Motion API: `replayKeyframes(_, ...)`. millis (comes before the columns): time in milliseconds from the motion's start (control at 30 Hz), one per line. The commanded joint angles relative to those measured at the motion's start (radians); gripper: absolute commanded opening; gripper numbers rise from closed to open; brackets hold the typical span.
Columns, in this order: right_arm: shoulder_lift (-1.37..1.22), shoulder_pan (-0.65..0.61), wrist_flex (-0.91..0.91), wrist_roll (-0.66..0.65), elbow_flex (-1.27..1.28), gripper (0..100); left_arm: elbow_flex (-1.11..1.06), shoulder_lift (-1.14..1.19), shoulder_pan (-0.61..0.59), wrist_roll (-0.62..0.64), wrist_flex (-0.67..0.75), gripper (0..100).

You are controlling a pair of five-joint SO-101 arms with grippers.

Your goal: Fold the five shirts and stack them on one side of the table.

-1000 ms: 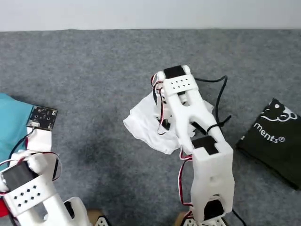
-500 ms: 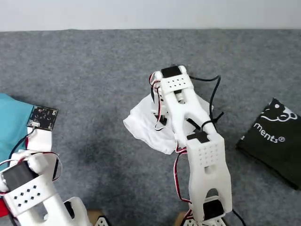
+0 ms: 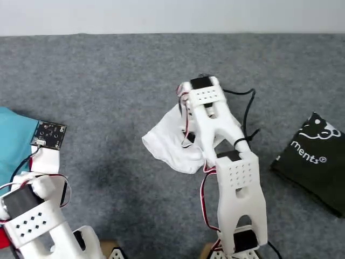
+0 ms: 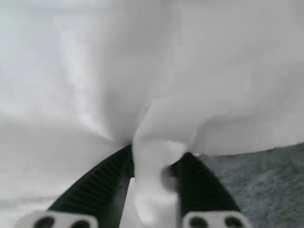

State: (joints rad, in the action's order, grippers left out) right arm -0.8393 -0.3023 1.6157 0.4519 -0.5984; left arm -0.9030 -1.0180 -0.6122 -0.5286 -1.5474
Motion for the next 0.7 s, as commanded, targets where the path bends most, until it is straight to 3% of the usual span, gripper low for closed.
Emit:
replayKeyframes(0,-0.008,0.010,-0.018,-0.077,-0.021,1.6,0.005,-0.006,0.005,-0.008,0.021,1)
replayKeyframes(167,0.038,0.033,-0.018,-0.201,-0.021,0.9,0.005,-0.008,0.005,-0.008,0.021,1)
replayKeyframes(500,0.213,0.056,0.062,-0.216,-0.021,0.9,0.008,-0.006,0.005,-0.008,0.021,1)
replayKeyframes(667,0.329,0.090,0.133,-0.318,-0.021,0.9,0.008,-0.006,0.005,-0.008,0.021,1)
